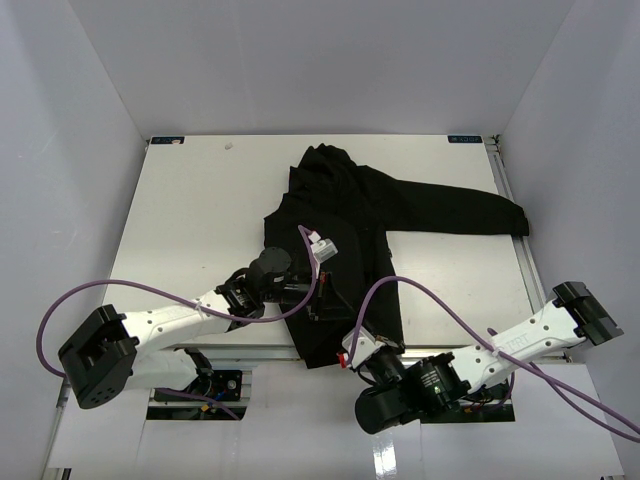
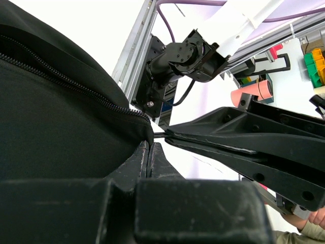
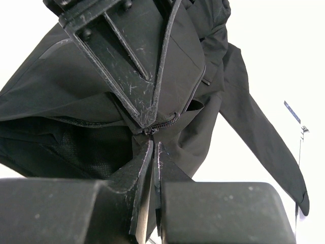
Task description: Zip up the jacket
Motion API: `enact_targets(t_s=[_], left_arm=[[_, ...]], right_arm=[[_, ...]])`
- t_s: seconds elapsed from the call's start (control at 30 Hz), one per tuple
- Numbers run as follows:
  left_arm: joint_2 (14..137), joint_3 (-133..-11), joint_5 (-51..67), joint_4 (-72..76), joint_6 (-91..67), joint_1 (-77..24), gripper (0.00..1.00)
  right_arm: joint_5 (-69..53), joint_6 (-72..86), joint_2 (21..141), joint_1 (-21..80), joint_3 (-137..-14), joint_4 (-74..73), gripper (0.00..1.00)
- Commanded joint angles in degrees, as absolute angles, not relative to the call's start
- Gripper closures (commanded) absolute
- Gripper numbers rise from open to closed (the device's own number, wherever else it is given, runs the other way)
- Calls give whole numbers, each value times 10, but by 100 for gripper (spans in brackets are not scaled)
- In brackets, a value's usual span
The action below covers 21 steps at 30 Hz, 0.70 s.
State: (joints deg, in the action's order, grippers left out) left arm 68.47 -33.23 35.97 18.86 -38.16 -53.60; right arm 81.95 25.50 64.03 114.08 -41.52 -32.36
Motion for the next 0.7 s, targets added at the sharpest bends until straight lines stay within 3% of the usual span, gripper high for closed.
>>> enact_targets(t_s=[0.0, 0.13, 0.67], left_arm=[[660, -331, 409, 208, -393, -541, 100], [658, -331, 412, 210, -396, -541, 100], [661, -336, 421, 217, -403, -541, 100]], right_arm=[[841, 279, 632, 1130, -411, -314, 91], [831, 281, 638, 1128, -411, -314, 85], [821, 308, 654, 1119, -405, -315, 82]])
